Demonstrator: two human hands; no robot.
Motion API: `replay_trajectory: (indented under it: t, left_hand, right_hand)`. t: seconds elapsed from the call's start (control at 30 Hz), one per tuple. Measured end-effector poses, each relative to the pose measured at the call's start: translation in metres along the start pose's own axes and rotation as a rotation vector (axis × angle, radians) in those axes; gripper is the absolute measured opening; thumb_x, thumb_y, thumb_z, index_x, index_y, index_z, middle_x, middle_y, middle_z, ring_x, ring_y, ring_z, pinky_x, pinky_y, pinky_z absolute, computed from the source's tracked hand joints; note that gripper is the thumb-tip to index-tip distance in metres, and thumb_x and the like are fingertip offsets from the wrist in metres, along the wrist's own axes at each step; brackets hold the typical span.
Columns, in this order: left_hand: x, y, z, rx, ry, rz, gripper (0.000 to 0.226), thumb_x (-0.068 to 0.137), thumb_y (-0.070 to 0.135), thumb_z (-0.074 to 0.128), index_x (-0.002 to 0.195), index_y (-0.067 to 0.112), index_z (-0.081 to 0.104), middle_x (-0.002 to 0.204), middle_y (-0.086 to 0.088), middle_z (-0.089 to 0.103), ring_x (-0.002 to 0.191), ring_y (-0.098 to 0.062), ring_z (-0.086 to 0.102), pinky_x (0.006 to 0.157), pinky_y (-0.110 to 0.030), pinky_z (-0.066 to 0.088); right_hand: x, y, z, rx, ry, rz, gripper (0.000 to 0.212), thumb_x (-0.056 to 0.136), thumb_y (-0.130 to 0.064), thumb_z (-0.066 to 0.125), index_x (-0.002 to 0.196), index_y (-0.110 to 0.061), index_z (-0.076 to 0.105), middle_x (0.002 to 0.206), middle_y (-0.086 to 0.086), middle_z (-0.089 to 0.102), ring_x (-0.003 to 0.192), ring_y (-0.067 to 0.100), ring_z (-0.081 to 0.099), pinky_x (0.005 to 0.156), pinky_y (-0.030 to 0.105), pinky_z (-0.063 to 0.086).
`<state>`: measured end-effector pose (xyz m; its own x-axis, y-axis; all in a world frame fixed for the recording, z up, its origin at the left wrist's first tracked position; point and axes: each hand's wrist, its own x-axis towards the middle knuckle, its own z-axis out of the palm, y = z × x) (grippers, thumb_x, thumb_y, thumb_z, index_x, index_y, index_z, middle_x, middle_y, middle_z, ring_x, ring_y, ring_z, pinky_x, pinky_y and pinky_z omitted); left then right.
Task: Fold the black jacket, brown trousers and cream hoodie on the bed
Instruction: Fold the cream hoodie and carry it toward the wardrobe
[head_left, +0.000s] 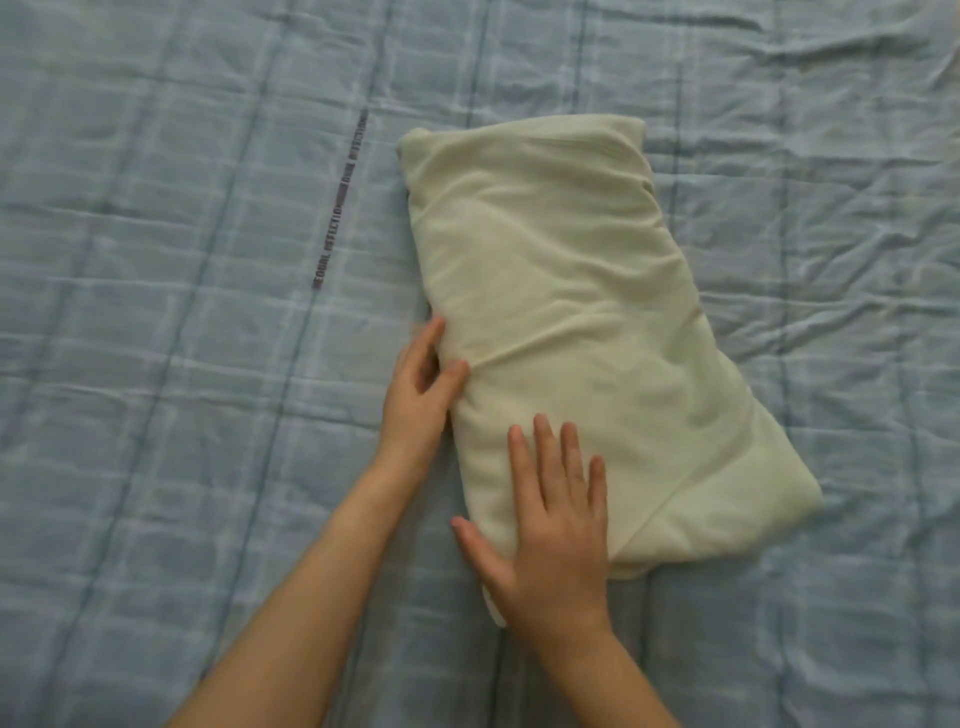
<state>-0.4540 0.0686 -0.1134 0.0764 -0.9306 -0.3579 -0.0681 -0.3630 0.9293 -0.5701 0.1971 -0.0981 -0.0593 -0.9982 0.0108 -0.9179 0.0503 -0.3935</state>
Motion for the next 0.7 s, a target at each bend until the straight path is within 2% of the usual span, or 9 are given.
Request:
replay_trajectory:
  t: [0.13,0.2,0.27,0.37,0.43,0.47,0.57,0.63,0.7]
  left_hand:
    - [-0.031,-0.018,0.002,-0.178,0.02,-0.097,0.056,0.091,-0.006,0.058,0.142,0.005,0.037,0.14,-0.007,0.049,0.121,-0.009,0.052,0.091,-0.012,0.047]
    - [-0.052,-0.03,0.002,-0.261,0.023,-0.191,0.049,0.09,-0.007,0.057,0.136,0.002,0.044,0.13,-0.016,0.058,0.112,-0.015,0.059,0.09,-0.019,0.052]
    - [-0.078,-0.041,0.004,-0.32,0.016,-0.271,0.037,0.089,-0.004,0.061,0.124,0.006,0.055,0.114,-0.01,0.07,0.101,-0.013,0.067,0.082,-0.021,0.055]
    - [-0.125,-0.057,0.018,-0.157,0.031,-0.351,0.011,0.088,0.004,0.068,0.092,0.014,0.069,0.085,0.004,0.077,0.083,-0.011,0.072,0.069,-0.025,0.055]
    - [-0.146,-0.063,0.025,-0.072,0.057,-0.407,0.014,0.087,0.005,0.069,0.08,0.016,0.069,0.075,0.005,0.075,0.076,-0.014,0.071,0.066,-0.027,0.056]
    - [-0.148,-0.064,0.023,-0.069,0.051,-0.412,0.014,0.087,0.004,0.069,0.078,0.015,0.069,0.073,0.005,0.075,0.074,-0.015,0.07,0.065,-0.026,0.055]
    - [-0.128,-0.06,0.013,-0.08,0.013,-0.365,0.012,0.084,0.003,0.072,0.082,0.014,0.067,0.078,0.005,0.073,0.074,-0.009,0.069,0.063,-0.016,0.053]
    - [-0.111,-0.052,0.005,-0.16,0.018,-0.331,0.019,0.083,0.003,0.072,0.096,0.013,0.063,0.089,0.001,0.072,0.075,0.0,0.069,0.066,-0.013,0.052]
    - [-0.098,-0.046,0.004,-0.249,0.027,-0.315,0.034,0.083,0.008,0.072,0.112,0.016,0.056,0.097,-0.002,0.071,0.079,-0.001,0.07,0.07,-0.016,0.054]
  right_hand:
    - [0.0,0.003,0.007,0.027,-0.021,0.037,0.078,0.083,-0.044,0.071,0.148,-0.015,0.042,0.158,0.006,0.033,0.148,0.03,0.027,0.115,0.055,0.028]
    - [-0.001,0.009,0.003,0.165,0.068,0.018,0.065,0.088,-0.041,0.061,0.145,-0.015,0.048,0.155,0.007,0.04,0.145,0.027,0.034,0.113,0.053,0.033]
    - [0.008,0.022,-0.009,0.217,0.143,-0.005,0.06,0.09,-0.04,0.053,0.145,-0.016,0.049,0.153,0.007,0.044,0.143,0.028,0.037,0.111,0.052,0.035]
    - [0.033,0.051,-0.025,-0.09,-0.056,0.061,0.069,0.091,-0.055,0.039,0.155,-0.037,0.023,0.162,-0.005,0.026,0.151,0.033,0.015,0.116,0.059,0.018]
    - [0.033,0.061,-0.025,-0.206,-0.239,0.095,0.068,0.09,-0.063,0.027,0.151,-0.047,0.003,0.165,-0.011,0.011,0.152,0.031,0.002,0.118,0.058,0.01]
    - [0.03,0.065,-0.024,-0.193,-0.25,0.082,0.067,0.09,-0.064,0.024,0.152,-0.047,0.003,0.165,-0.011,0.011,0.152,0.031,0.004,0.118,0.057,0.011]
    - [0.039,0.086,-0.036,-0.055,-0.081,0.089,0.067,0.089,-0.062,0.032,0.153,-0.039,0.029,0.159,-0.002,0.032,0.145,0.033,0.026,0.11,0.053,0.024]
    - [0.056,0.111,-0.049,-0.1,-0.052,0.156,0.07,0.086,-0.067,0.034,0.151,-0.041,0.031,0.157,0.002,0.034,0.142,0.033,0.028,0.11,0.054,0.024]
    - [0.069,0.132,-0.057,-0.222,-0.147,0.187,0.074,0.082,-0.076,0.027,0.15,-0.049,0.025,0.16,-0.002,0.027,0.144,0.033,0.022,0.113,0.056,0.019]
